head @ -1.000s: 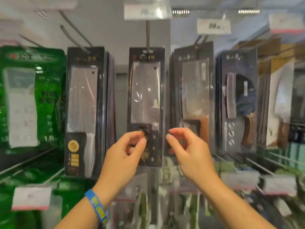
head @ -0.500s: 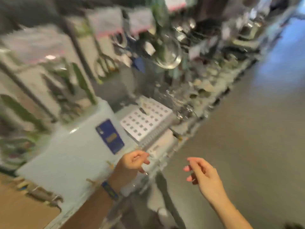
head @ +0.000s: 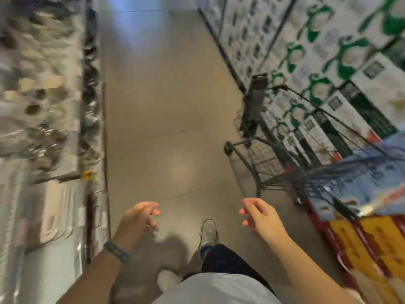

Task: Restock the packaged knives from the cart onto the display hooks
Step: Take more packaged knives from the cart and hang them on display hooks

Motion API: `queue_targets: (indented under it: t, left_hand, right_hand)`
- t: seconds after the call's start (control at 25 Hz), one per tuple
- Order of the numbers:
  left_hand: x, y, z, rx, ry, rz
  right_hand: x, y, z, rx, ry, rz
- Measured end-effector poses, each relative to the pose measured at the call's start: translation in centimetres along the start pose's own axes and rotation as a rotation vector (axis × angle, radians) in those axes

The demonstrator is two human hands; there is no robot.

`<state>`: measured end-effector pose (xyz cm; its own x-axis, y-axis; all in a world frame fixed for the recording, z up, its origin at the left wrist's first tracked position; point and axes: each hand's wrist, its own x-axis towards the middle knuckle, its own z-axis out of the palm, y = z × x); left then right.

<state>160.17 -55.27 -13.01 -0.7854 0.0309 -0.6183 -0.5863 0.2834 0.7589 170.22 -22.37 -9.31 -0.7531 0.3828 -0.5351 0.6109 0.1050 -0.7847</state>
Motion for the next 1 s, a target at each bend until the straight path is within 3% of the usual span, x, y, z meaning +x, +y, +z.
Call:
queue_targets:
  t: [0.24,0.56,0.76,1.0]
  left_hand:
    - [2.9,5.0,11.1,0.182,-0.18,-0.023]
    - [7.9,15.4,27.6,0.287,-0.271,0.034]
    - [10.9,18.6,31.4,0.353,-0.331,0.039]
    - [21.4,24.8,34.0,0.416,-0.372,0.022]
  right_hand:
    - [0.4,3.7,-8.3,0.15,0.168,0.064]
    - [9.8,0.8,-18.0,0.175,0.106,0.03]
    - [15.5,0.0,-21.2,0.242,0.194,0.083]
    - [23.6,-2.4,-20.3,0.244,0.242,0.2]
